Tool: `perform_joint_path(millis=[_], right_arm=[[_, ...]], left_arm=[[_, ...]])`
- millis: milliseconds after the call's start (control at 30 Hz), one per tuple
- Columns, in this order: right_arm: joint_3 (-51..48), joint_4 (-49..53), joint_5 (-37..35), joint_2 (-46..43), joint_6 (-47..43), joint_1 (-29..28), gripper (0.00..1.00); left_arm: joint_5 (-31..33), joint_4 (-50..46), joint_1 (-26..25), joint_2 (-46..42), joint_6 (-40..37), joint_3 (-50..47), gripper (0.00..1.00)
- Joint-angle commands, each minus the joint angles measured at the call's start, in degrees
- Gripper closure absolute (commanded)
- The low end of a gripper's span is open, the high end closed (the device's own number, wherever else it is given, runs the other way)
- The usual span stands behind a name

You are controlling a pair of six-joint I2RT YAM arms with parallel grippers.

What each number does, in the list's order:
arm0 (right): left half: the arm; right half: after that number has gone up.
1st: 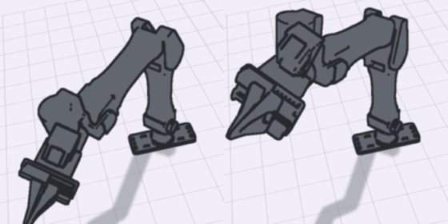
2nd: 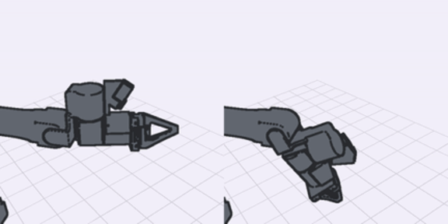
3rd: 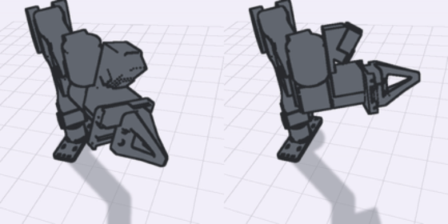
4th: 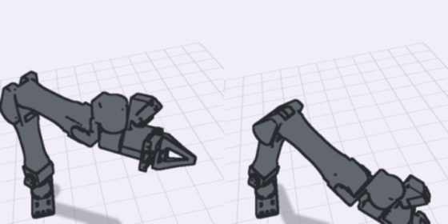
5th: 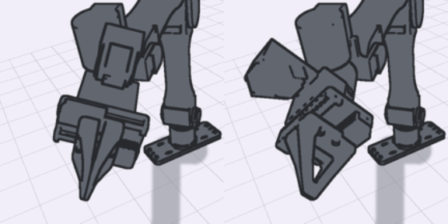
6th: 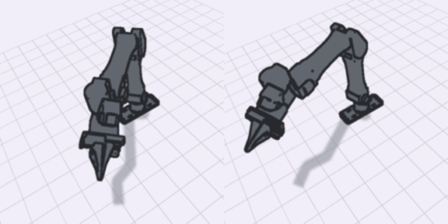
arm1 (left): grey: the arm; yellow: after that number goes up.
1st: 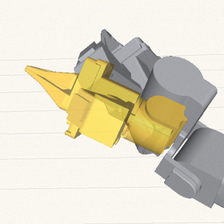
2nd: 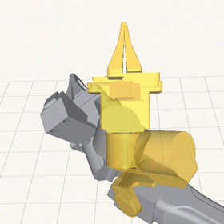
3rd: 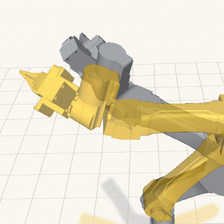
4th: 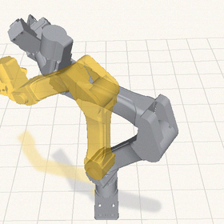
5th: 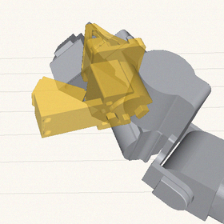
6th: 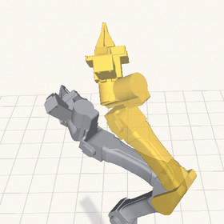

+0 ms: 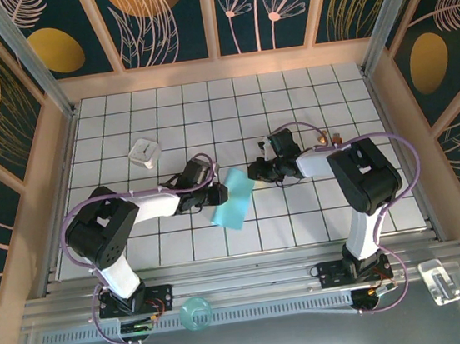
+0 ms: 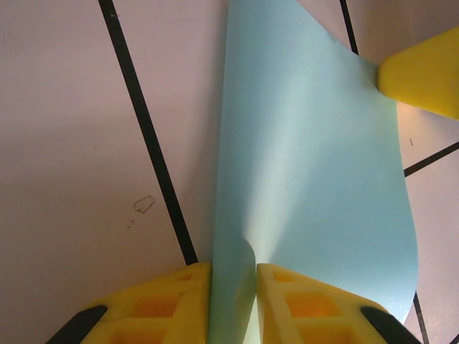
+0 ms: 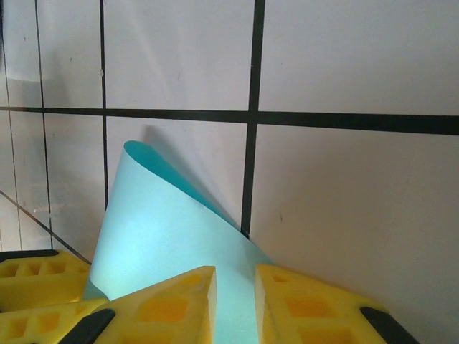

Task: Fold a paper plane with a square sheet of paper (pick it up from the middle)
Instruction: First fold in half a square sheet of paper at the center of the table.

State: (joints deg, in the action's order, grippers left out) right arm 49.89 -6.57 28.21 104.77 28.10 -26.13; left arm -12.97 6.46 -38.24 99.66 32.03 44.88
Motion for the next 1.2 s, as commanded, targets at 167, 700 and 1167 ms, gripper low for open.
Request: perform_joint_path(millis=[167, 700, 1167], right_arm=[[-0.55, 2.07, -3.74, -3.39, -3.05, 0.27, 0.70], [-3.75, -1.47, -4.08, -6.32, -1.01, -2.05, 0.67], [0.05, -0.90, -5.77, 1.04, -2.34, -3.58, 0.75]], left_arm=[[-1.90, -5.20, -0.54, 1.42, 0.41, -1.55, 0.73], [-2.20, -3.19, -0.58, 1.34, 3.90, -2.91, 0.76], [-3.25, -3.86, -0.58, 0.38, 2.54, -3.16, 0.70]])
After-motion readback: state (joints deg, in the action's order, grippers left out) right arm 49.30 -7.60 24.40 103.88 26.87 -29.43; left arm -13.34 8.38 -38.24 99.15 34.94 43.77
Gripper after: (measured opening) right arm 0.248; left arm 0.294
